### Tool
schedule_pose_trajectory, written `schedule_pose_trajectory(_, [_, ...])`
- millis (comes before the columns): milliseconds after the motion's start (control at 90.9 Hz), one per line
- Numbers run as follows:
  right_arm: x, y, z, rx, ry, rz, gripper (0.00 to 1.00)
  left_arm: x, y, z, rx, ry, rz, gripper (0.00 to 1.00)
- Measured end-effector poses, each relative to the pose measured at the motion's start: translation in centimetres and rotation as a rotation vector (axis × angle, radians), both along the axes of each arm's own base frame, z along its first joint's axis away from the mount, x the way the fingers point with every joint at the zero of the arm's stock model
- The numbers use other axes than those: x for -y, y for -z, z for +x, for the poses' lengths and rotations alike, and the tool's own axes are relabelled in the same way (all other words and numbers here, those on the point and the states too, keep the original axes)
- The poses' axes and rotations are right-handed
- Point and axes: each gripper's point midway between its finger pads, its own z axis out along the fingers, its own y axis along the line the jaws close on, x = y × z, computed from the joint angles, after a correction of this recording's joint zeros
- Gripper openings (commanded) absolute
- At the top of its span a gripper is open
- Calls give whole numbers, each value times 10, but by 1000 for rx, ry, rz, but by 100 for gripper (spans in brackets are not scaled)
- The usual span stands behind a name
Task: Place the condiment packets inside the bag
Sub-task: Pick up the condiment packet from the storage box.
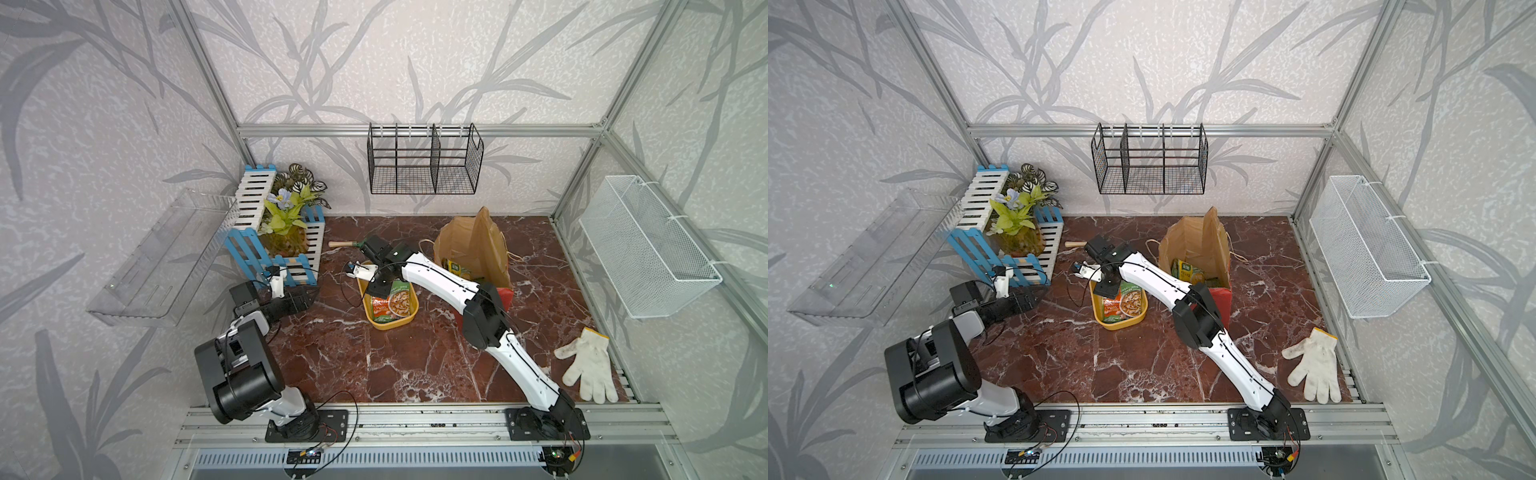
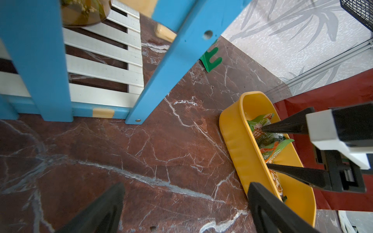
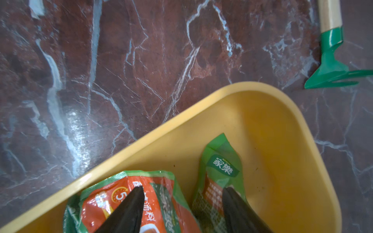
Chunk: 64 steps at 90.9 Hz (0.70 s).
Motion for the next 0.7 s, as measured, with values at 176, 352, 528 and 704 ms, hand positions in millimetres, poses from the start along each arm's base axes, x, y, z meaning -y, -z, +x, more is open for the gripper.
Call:
schedule_pose_trajectory(176, [5, 4, 0, -1, -14, -23, 34, 0, 0, 0, 0, 0, 0, 100])
schedule_pose_trajectory(352, [9, 6, -10, -51, -26, -29, 6, 0, 0, 0, 0, 0, 0, 100])
schedule_pose_trajectory(528, [16, -10, -22, -73, -23, -9, 0, 0, 0, 0, 2, -1, 2, 100])
schedule_pose_trajectory(704, [20, -69, -31, -22, -8, 73, 0, -1, -1, 1, 9, -1, 7, 100])
